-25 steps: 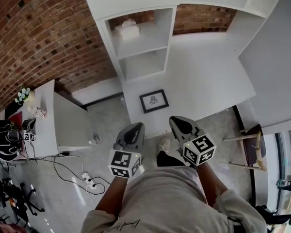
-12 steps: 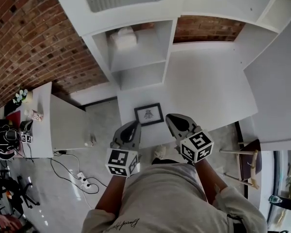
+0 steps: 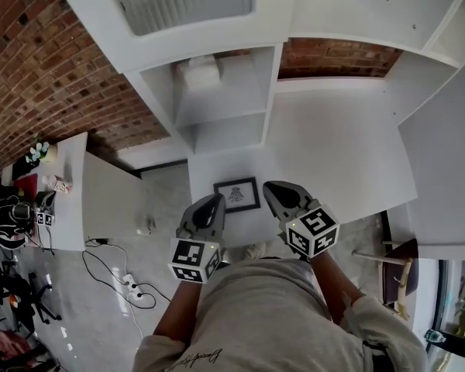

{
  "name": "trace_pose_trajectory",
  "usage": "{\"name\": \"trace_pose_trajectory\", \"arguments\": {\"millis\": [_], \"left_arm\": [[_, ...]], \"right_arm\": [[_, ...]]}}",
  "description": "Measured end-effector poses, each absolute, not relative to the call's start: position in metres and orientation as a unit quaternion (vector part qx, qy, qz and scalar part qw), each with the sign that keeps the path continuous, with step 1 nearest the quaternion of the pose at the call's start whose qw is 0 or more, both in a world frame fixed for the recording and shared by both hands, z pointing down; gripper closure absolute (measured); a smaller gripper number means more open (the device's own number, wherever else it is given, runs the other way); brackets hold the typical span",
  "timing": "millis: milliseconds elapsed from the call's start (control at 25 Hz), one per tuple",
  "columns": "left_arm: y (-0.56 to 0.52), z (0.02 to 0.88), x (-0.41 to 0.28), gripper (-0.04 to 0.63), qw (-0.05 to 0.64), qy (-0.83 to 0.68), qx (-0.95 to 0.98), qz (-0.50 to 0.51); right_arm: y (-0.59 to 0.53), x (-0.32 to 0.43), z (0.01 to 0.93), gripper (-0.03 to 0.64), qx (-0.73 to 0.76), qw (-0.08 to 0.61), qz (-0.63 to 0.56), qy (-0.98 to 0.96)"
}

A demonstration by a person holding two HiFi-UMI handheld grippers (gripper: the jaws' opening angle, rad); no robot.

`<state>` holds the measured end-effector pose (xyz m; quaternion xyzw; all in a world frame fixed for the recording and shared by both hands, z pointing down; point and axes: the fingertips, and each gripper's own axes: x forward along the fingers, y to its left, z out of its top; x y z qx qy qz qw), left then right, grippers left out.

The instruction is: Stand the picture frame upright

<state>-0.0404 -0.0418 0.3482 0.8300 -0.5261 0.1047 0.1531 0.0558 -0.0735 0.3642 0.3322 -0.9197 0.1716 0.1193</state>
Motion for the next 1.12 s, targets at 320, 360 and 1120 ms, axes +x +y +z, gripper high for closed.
{"name": "trace_pose_trajectory", "arguments": {"millis": [320, 360, 1120], "left_arm": [[-0.044, 0.352, -0.041, 0.574, 0.162, -0.532, 0.823, 0.114], [-0.043, 0.354, -0.042, 0.574, 0.164, -0.532, 0.822, 0.117], [-0.059, 0.419, -0.078, 0.574, 0.220, -0.502, 0.820, 0.164]], "right_arm": [[-0.077, 0.056, 0.371, 0.588, 0.325, 0.122, 0.185, -0.919], [-0.076, 0.055, 0.373, 0.588, 0.324, 0.123, 0.186, -0.919], [-0.086, 0.045, 0.428, 0.588, 0.353, 0.185, 0.223, -0.889]]}}
